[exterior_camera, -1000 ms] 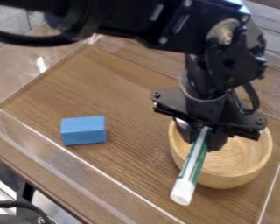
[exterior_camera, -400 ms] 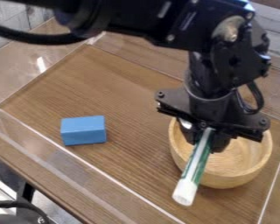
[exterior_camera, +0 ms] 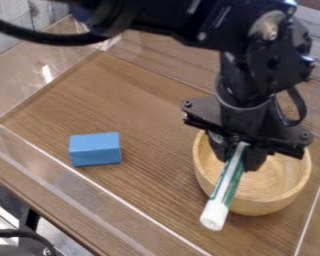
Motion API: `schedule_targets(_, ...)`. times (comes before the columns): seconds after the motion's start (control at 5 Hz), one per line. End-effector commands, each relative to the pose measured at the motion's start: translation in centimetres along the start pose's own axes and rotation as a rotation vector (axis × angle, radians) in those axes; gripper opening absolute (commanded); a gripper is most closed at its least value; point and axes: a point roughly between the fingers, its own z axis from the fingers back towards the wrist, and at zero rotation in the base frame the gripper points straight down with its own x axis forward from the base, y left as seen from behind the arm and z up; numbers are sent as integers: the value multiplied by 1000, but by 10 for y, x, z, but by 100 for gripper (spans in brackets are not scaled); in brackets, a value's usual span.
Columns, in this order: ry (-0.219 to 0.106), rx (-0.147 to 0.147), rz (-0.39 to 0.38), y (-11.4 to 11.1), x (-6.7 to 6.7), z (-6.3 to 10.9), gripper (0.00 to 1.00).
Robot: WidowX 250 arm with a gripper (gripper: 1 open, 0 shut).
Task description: Put the green marker in the brown bowl
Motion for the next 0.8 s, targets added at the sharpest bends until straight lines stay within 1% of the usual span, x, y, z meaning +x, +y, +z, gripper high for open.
schedule_targets(0.0, -38, -27, 13, -4, 14, 6, 0)
schedule_targets(0.6, -31, -26, 21, -3, 19, 2, 0)
